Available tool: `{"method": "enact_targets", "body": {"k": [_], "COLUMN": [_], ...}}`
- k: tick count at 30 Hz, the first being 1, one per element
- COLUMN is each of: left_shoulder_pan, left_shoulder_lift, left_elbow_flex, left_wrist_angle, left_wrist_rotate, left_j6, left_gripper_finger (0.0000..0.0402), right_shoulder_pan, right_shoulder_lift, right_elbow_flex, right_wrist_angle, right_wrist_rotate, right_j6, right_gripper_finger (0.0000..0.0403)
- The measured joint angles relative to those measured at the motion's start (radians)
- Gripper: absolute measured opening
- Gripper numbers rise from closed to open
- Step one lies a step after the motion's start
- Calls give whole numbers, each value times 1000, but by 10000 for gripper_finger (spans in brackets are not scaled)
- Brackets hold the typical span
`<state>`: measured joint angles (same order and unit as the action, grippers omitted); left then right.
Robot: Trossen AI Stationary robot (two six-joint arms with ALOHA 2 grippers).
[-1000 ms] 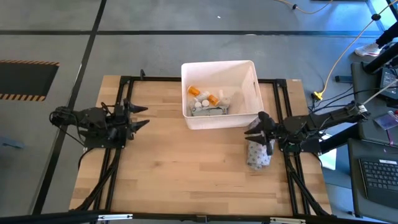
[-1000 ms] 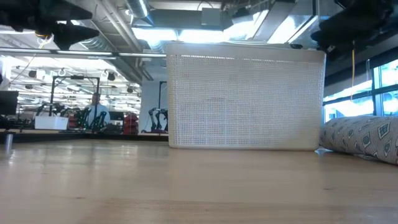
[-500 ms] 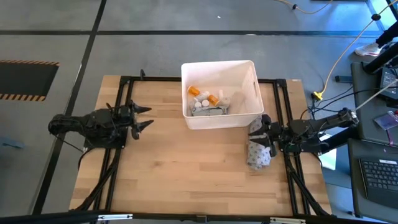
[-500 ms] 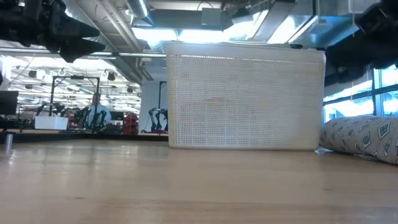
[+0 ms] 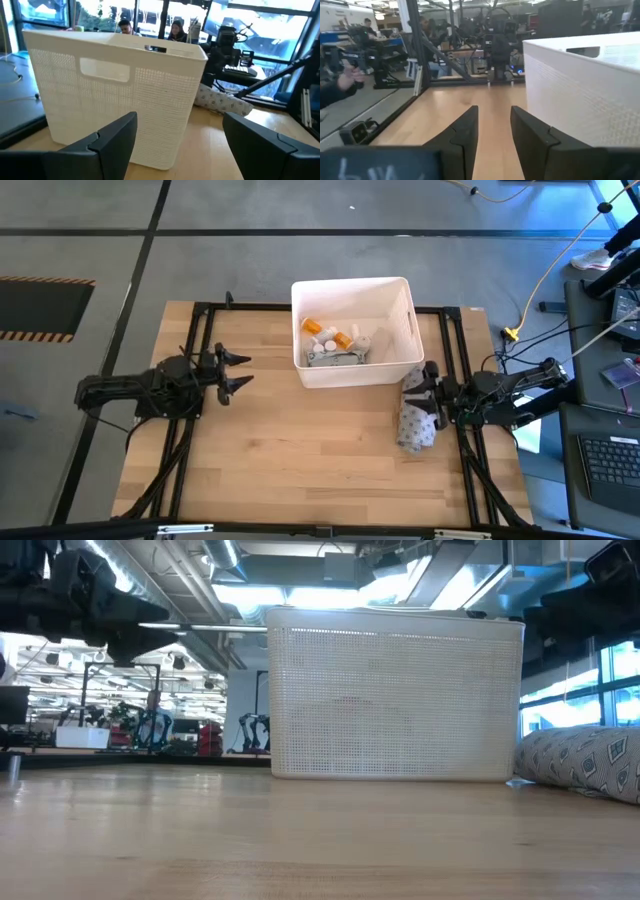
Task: Pick & place medical supplies in basket/bin
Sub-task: Return to Home Position
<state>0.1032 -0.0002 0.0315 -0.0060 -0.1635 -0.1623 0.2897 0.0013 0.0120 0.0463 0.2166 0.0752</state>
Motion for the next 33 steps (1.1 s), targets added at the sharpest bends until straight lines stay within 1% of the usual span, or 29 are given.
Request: {"method": "enact_targets", "body": {"k": [4, 8, 15, 20, 26, 31, 33], "left_shoulder_pan": [28, 44, 44, 44, 44, 44, 44], "left_shoulder_lift": [2, 2, 2, 3, 3, 3, 3], "left_elbow_flex": [-24, -23, -23, -23, -23, -23, -23], "left_wrist_angle": [36, 32, 30, 37, 37, 37, 37], "left_wrist_rotate": [62, 77, 76, 30, 27, 27, 27], "left_j6": [-10, -10, -7, -7, -3, 153, 185], "left_gripper_finger": [288, 288, 288, 288, 288, 288, 288], "right_shoulder_pan": [-1, -10, -14, -14, -14, -14, -14], "right_shoulder_lift": [0, 2, 3, 3, 3, 3, 3], "right_elbow_flex": [0, 0, 0, 0, 0, 0, 0], "right_wrist_angle": [5, 7, 6, 6, 5, 5, 5], "right_wrist_rotate": [50, 64, 63, 63, 62, 61, 61], "right_j6": [-56, -136, -142, -159, -189, -158, -159], "right_gripper_finger": [117, 117, 117, 117, 117, 117, 117]}}
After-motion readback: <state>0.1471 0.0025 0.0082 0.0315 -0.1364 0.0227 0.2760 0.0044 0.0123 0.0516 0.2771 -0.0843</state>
